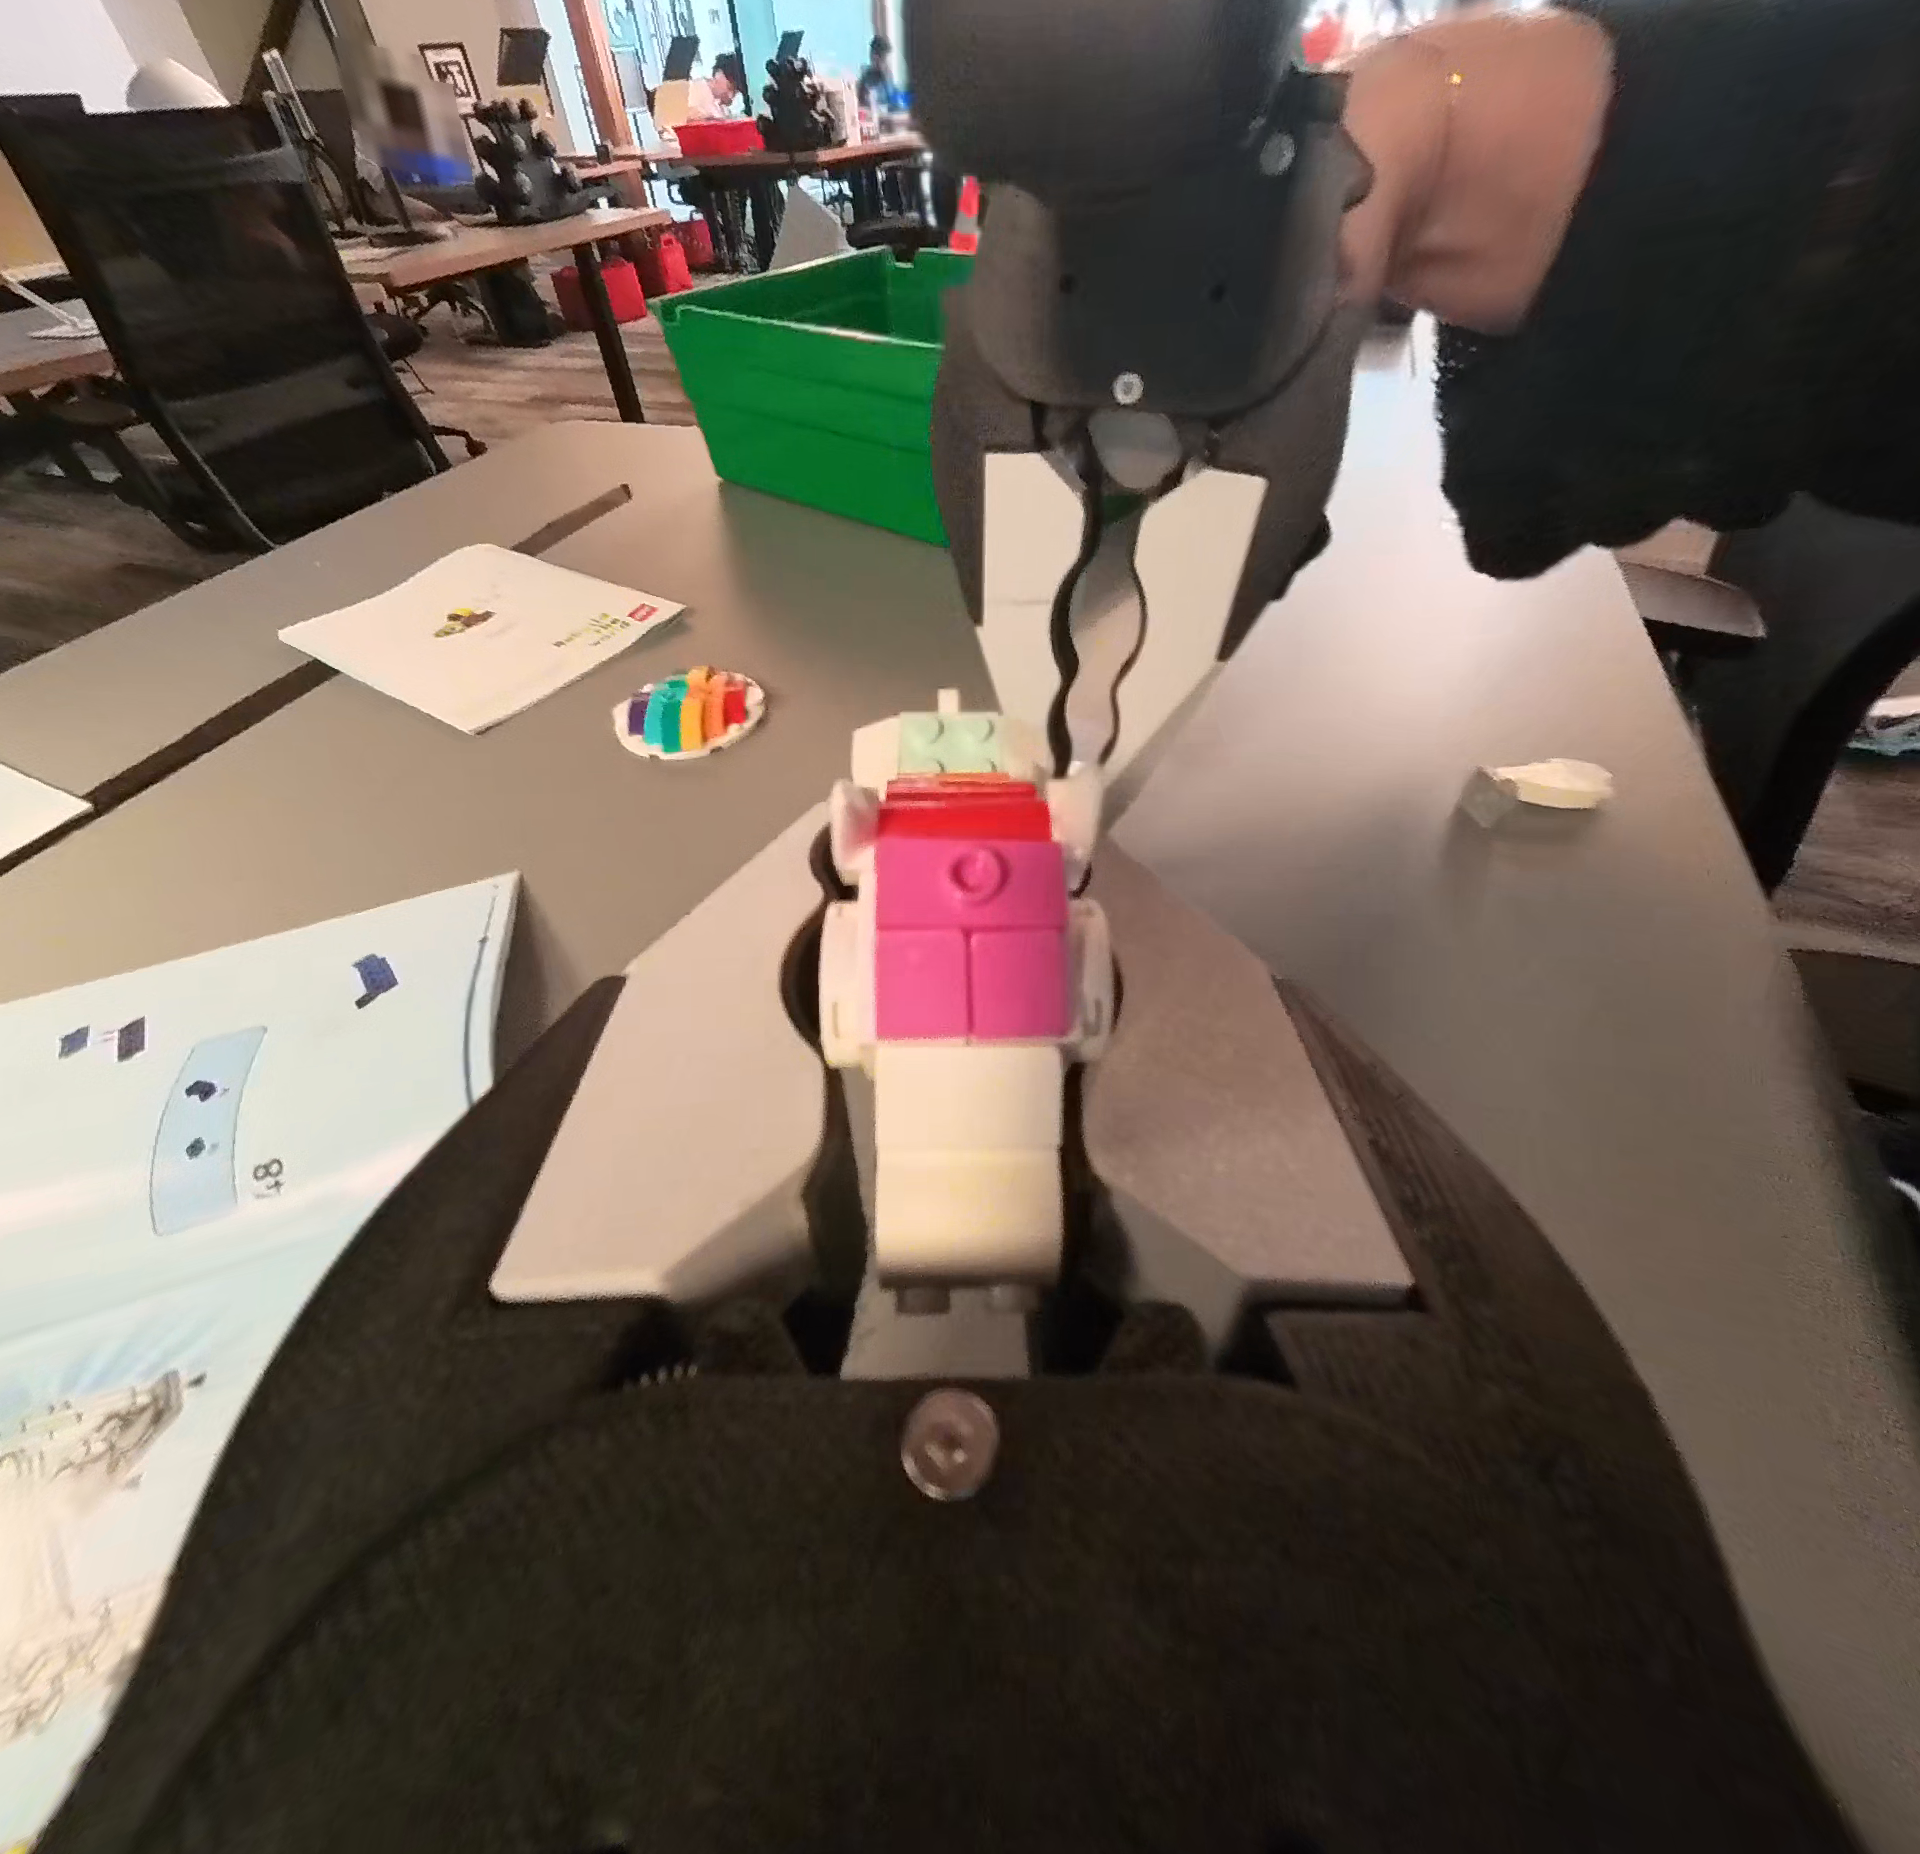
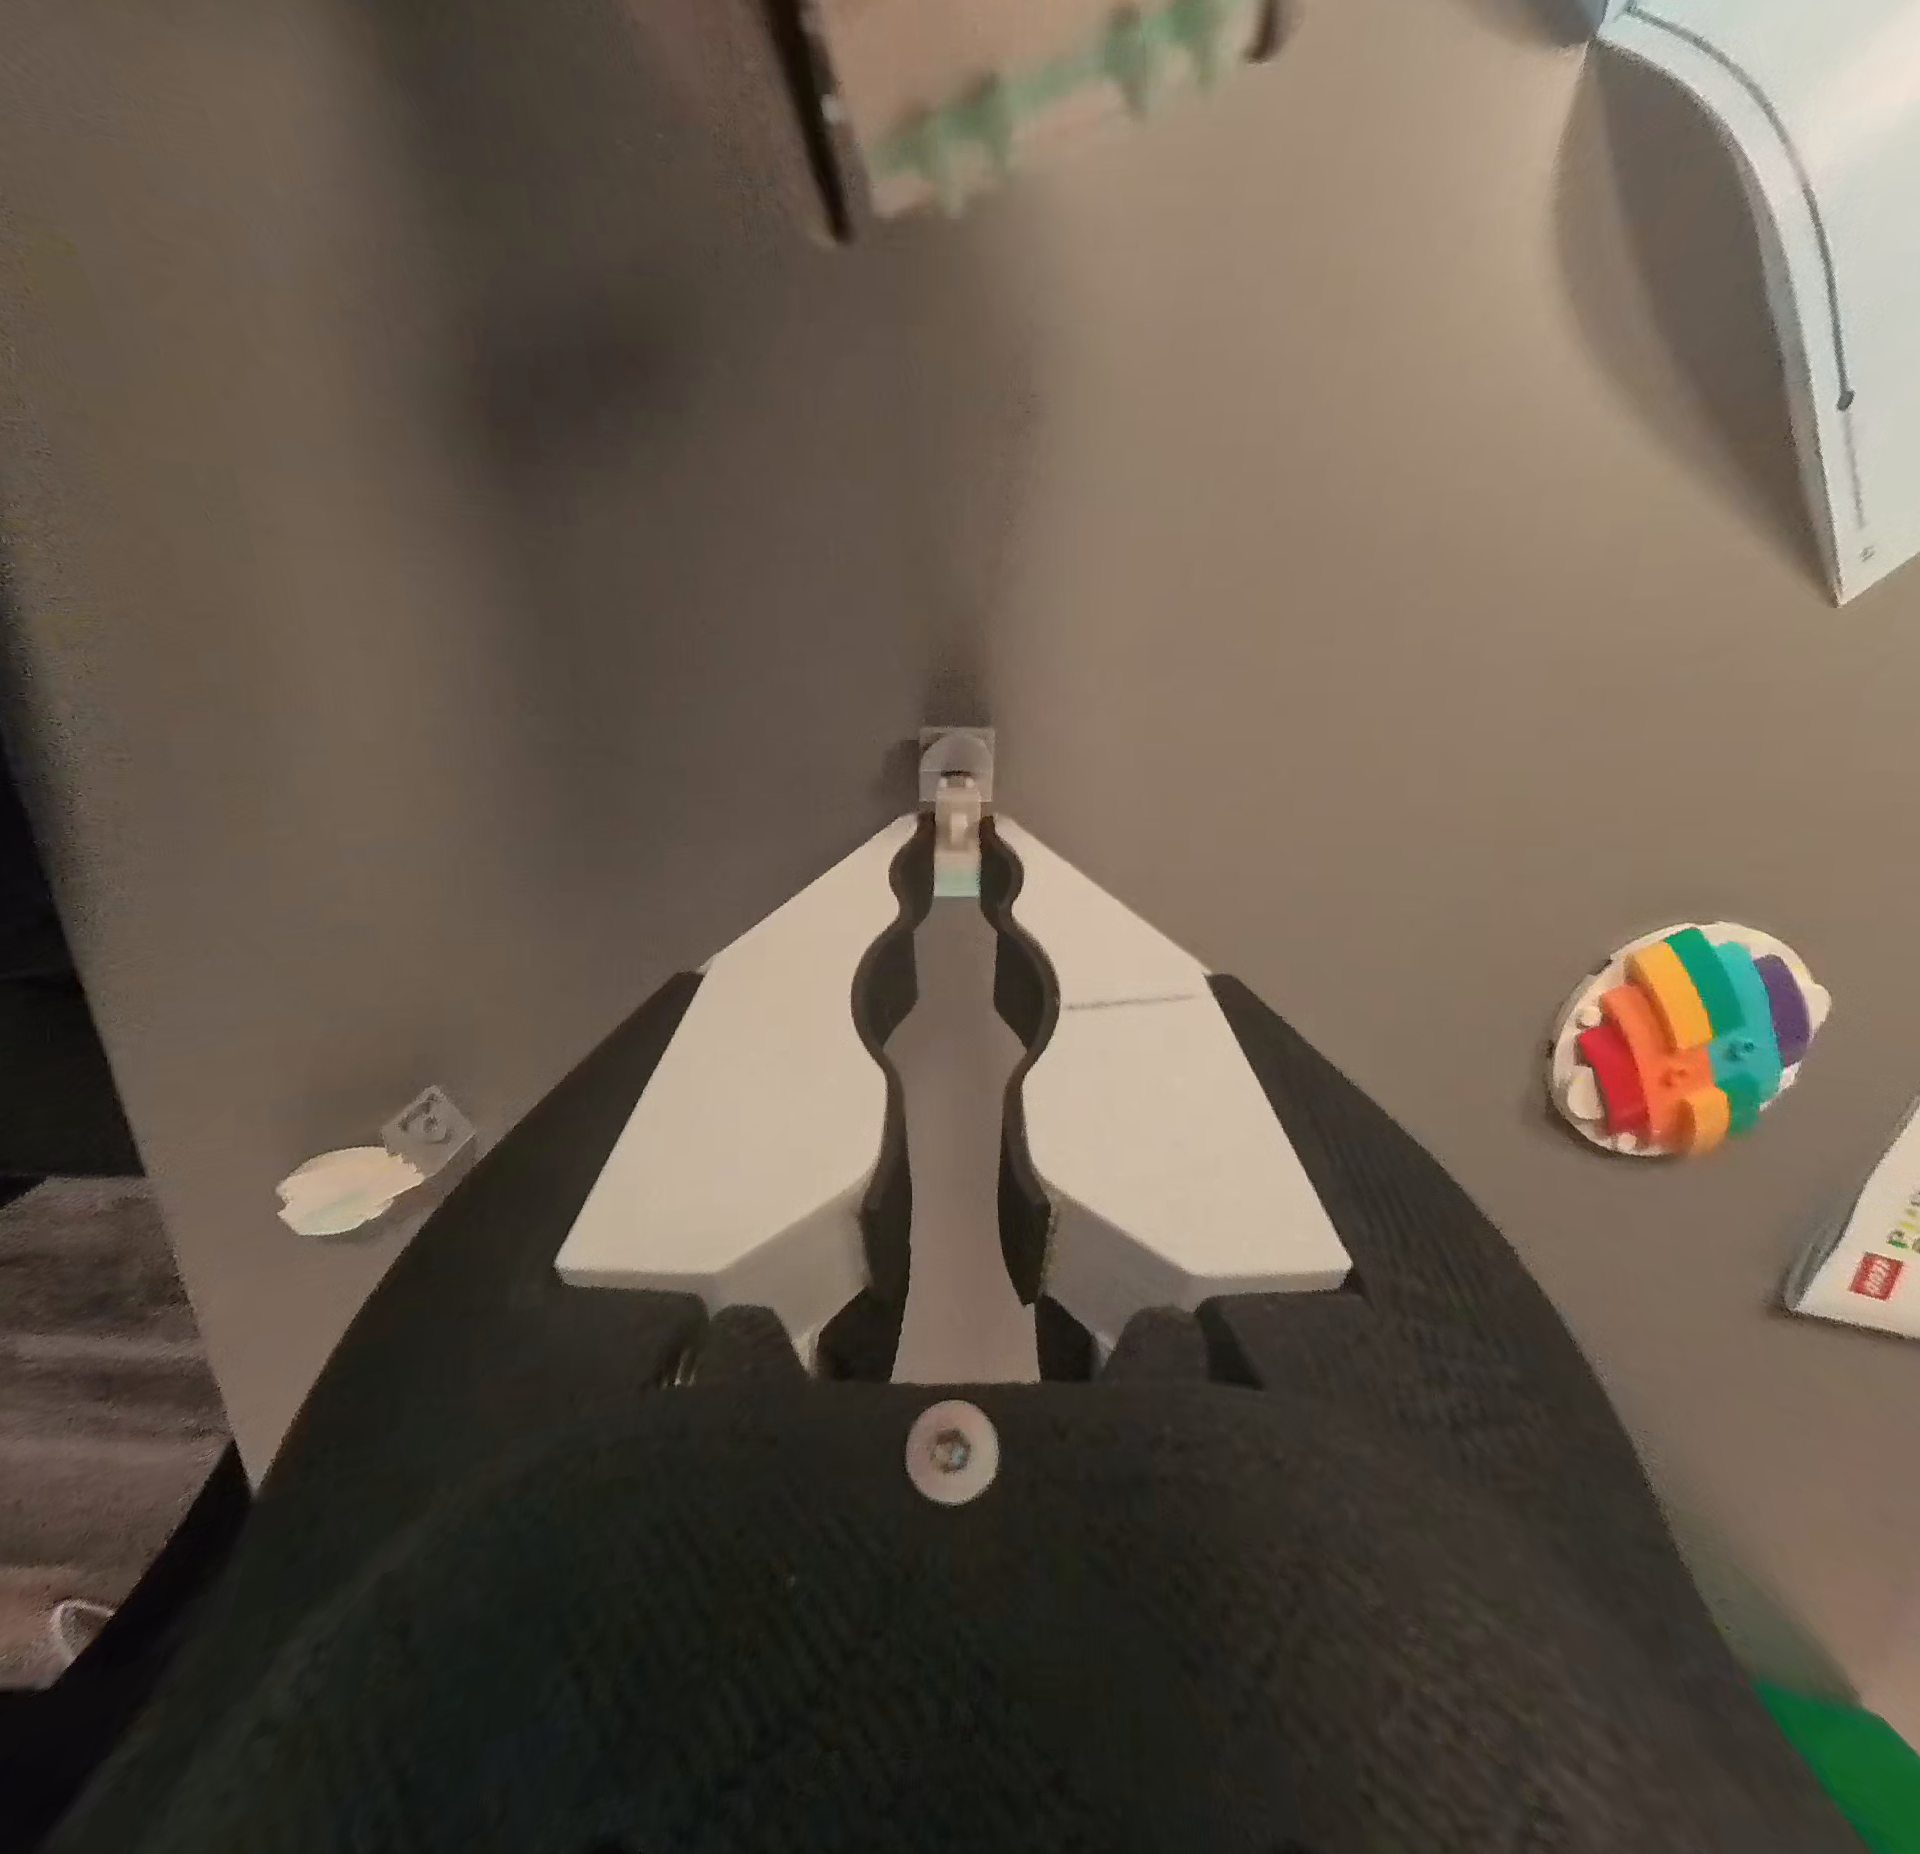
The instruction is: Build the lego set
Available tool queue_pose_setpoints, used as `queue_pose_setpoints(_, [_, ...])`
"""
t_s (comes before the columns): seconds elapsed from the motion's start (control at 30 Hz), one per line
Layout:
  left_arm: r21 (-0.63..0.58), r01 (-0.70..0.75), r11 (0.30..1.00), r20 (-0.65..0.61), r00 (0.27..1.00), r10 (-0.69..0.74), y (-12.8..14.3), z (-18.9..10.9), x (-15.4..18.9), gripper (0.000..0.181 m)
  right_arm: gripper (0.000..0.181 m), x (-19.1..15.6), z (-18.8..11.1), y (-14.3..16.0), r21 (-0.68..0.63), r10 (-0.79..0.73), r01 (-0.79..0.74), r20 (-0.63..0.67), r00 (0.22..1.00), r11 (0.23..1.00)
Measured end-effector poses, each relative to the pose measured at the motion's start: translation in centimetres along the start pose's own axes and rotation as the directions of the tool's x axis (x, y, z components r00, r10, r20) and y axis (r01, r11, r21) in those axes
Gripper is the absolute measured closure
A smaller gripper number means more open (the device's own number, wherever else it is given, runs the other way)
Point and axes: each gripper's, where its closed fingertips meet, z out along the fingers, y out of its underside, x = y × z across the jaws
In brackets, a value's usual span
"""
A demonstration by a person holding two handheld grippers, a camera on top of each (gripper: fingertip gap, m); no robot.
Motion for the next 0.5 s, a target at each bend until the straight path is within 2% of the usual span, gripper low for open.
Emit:
queue_pose_setpoints(0.03, [0.006, 0.011, 1.0, -0.003, 1.0, -0.011, 0.0, 0.3, -0.2, 0.143, 0.175, 0.1, 0.0, -0.1, 0.006, 0.0, 0.0, -0.008, 1.0, 1.0])
queue_pose_setpoints(0.13, [0.033, 0.032, 0.999, -0.012, 0.999, -0.032, -0.2, 0.4, -0.4, 0.144, 0.172, 0.3, 0.1, -0.4, 0.028, 0.013, -0.013, -0.022, 1.0, 1.0])
queue_pose_setpoints(0.27, [0.069, 0.061, 0.996, -0.028, 0.998, -0.059, -0.4, -0.2, -0.3, 0.143, 0.147, 0.3, 0.1, -0.4, 0.088, 0.056, -0.051, -0.051, 0.997, 0.995])
queue_pose_setpoints(0.37, [0.097, 0.102, 0.99, -0.046, 0.994, -0.098, -0.6, -0.8, -0.2, 0.144, 0.138, 0.5, -0.5, -0.8, 0.265, 0.105, -0.077, -0.093, 0.99, 0.961])
queue_pose_setpoints(0.5, [0.126, 0.139, 0.982, -0.079, 0.988, -0.13, -0.8, -1.4, 0.0, 0.144, 0.153, 0.6, -1.7, -1.5, 0.551, 0.212, -0.125, -0.097, 0.972, 0.825])
